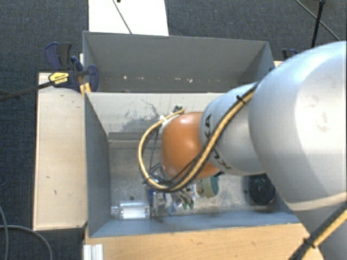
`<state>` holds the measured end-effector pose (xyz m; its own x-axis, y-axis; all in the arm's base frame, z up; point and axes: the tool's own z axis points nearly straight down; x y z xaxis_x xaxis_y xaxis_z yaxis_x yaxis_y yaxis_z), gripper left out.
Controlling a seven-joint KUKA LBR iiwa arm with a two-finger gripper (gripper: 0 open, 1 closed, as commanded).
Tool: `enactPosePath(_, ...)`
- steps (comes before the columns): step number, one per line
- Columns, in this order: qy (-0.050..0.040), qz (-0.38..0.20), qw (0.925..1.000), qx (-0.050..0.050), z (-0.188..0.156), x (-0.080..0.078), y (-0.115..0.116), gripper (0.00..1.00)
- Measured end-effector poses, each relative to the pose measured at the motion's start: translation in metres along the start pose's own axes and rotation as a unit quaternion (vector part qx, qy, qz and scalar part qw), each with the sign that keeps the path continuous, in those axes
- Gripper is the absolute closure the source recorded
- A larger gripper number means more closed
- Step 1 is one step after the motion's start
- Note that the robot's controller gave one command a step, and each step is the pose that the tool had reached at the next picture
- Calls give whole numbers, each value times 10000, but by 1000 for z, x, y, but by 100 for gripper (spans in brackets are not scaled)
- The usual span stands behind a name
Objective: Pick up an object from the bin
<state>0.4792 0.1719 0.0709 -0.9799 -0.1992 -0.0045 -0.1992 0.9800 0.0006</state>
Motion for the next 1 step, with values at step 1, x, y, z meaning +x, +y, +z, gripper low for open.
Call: enactPosePath(1,-32,-52,10000,2,-137,-6,-22,100)
